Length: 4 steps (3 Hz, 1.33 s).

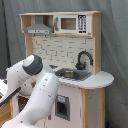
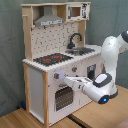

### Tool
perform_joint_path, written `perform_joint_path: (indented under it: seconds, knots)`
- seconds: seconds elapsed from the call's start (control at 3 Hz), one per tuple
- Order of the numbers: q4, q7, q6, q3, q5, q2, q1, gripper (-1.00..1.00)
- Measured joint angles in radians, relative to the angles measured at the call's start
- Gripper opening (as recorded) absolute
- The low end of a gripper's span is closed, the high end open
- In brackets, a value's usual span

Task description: Play with the kitchen

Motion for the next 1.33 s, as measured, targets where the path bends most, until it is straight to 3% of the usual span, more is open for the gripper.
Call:
perform_joint_path:
  seconds: [0.67,1.33]
  knots:
    - [0.027,-0.191,0.079,-0.006,-0.005,0.001,-0.006,1.0]
    - [0.074,-0.329,0.222,-0.012,-0.031,0.0,-0.046,1.0]
